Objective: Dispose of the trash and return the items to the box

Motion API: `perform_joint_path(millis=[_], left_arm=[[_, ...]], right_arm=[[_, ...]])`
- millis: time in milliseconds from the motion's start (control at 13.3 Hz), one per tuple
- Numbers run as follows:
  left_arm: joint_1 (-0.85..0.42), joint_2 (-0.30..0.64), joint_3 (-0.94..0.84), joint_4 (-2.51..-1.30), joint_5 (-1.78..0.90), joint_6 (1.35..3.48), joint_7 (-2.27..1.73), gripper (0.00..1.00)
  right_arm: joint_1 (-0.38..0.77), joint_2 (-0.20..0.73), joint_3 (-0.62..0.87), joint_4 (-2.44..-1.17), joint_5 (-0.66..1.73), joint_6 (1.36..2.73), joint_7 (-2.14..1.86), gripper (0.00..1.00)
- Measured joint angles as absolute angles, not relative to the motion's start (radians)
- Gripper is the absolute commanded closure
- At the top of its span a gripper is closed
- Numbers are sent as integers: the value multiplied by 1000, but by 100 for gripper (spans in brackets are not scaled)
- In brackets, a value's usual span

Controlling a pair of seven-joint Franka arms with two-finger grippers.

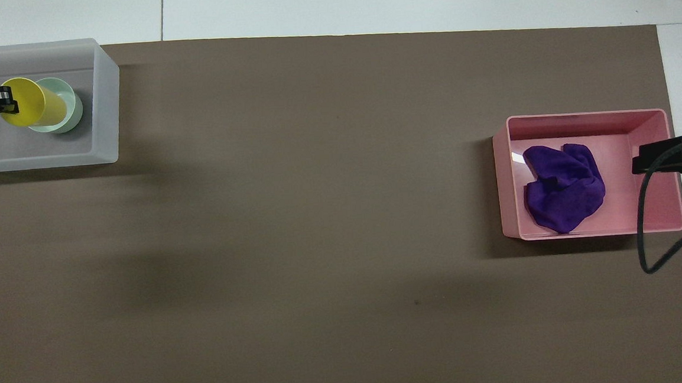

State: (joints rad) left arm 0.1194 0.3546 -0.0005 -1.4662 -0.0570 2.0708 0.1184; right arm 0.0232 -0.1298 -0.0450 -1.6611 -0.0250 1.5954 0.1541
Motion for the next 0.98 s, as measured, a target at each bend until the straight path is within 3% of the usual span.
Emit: perform_joint_path(millis=[451,977], left_arm=[[220,621,-42,-1204,-57,2026,119,100],[251,686,-55,-1176,-63,2055,118,100]], right_arm=[[23,-130,-45,-1661,-25,1595,154,0],[23,-130,-45,-1661,-25,1595,154,0]])
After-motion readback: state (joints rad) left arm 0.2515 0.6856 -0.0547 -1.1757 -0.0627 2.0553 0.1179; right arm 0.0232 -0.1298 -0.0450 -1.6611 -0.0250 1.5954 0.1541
